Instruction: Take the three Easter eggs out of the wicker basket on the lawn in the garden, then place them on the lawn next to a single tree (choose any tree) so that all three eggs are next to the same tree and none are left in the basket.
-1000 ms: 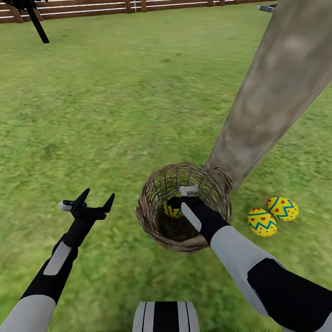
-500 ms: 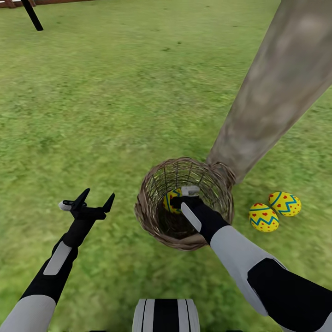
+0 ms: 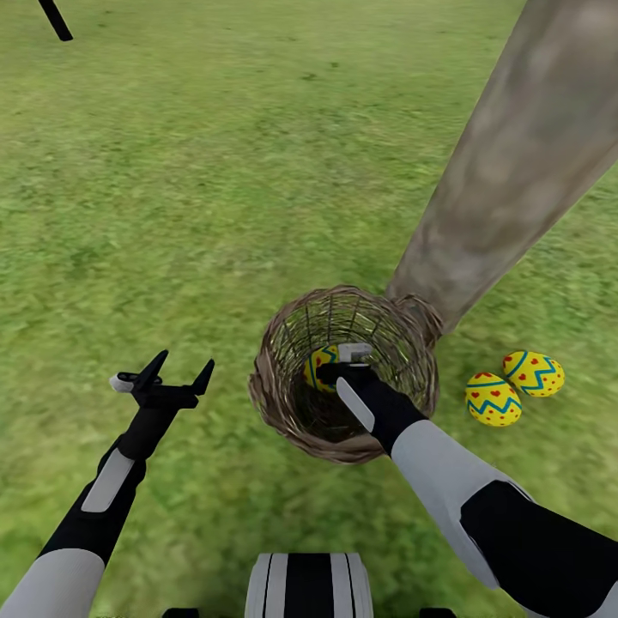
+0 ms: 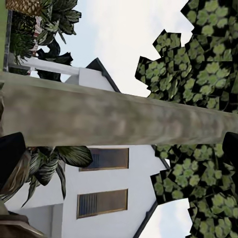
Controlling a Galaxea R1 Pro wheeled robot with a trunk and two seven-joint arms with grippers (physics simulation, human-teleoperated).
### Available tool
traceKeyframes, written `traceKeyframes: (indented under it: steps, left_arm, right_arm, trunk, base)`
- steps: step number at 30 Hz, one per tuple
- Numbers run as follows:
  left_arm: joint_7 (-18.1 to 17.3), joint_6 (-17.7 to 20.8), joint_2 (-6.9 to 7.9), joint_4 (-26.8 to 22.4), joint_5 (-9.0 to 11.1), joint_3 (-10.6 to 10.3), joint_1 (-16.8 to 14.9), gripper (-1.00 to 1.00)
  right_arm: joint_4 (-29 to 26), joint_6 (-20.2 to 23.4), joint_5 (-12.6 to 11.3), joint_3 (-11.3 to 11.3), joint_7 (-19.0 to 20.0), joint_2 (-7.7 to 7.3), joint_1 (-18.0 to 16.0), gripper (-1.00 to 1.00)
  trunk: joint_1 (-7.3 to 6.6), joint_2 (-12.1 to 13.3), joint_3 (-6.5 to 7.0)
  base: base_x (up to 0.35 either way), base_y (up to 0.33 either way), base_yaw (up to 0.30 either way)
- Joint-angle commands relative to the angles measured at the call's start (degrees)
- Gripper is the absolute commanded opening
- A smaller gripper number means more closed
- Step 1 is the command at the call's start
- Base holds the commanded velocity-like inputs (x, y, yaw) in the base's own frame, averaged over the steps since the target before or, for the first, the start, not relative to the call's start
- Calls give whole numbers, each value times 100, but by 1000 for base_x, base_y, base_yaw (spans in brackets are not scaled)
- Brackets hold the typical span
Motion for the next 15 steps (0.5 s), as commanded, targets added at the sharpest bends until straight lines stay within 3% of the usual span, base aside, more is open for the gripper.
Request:
traceKeyframes:
  steps: [1, 6, 15]
  left_arm:
    - [-1, 44, 1, -4, 27, -3, -1, 100]
    - [1, 41, -3, -17, 27, -3, -1, 100]
    - [1, 35, -20, -23, 27, -7, -1, 100]
  right_arm:
    - [-5, 9, -44, 23, -47, 0, -5, 100]
    - [-5, -19, -38, 25, -38, 0, -5, 100]
    - [-5, -161, -13, 197, -36, 0, -5, 100]
  trunk:
    - [-1, -2, -4]
    - [6, -6, -71]
    - [6, -6, -71]
  base:
    - [0, 0, 0]
    - [0, 0, 0]
    - [0, 0, 0]
